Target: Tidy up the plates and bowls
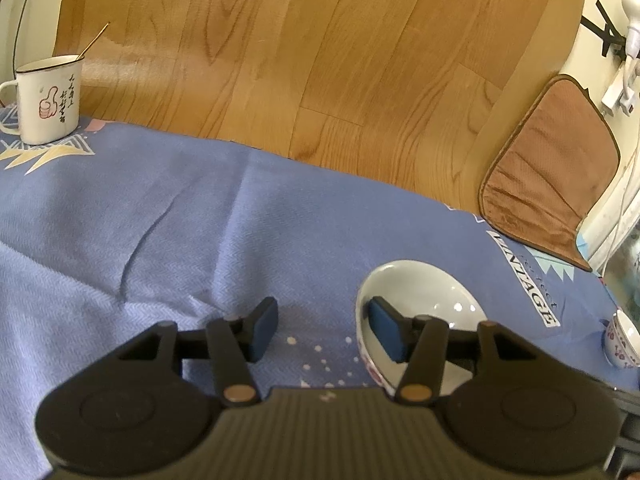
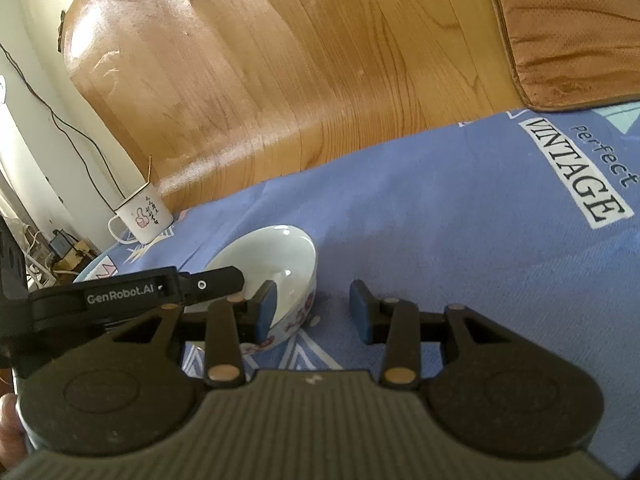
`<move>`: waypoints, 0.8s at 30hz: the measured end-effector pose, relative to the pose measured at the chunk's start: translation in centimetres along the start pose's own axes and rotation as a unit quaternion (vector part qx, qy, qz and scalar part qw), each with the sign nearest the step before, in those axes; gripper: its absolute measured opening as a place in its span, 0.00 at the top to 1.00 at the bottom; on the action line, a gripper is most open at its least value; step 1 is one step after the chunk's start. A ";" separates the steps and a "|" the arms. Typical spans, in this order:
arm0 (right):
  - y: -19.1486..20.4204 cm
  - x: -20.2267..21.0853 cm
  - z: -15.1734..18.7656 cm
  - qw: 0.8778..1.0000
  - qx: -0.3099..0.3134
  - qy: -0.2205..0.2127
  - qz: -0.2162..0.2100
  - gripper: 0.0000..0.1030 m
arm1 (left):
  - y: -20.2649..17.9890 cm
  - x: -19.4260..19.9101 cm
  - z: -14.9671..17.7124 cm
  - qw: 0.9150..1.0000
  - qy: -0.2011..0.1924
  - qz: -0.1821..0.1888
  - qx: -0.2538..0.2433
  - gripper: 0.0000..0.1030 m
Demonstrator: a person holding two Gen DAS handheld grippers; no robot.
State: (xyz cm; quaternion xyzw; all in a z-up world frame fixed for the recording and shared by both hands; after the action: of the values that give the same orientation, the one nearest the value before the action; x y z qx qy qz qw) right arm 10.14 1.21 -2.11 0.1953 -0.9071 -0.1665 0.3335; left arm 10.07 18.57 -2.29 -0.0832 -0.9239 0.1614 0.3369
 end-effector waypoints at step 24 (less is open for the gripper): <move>0.8 0.2 0.2 0.999 0.034 -0.006 0.000 0.84 | -0.9 -0.1 -0.1 1.000 0.005 0.021 -0.019 0.60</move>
State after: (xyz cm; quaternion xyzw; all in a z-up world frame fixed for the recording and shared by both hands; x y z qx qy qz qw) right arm 9.68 1.83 -1.82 0.2057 -0.9143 -0.1365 0.3211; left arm 10.16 17.68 -1.96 -0.1102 -0.9230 0.1504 0.3366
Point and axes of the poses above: each gripper's, at about its wrist camera, not at the fingertips, and x roughly against the way its jaws point, y to its left, z to its underside, the point moved 5 cm from there along -x, roughly the way its jaws point, and after that the axes turned 4 degrees about z, right-handed, at the moved point
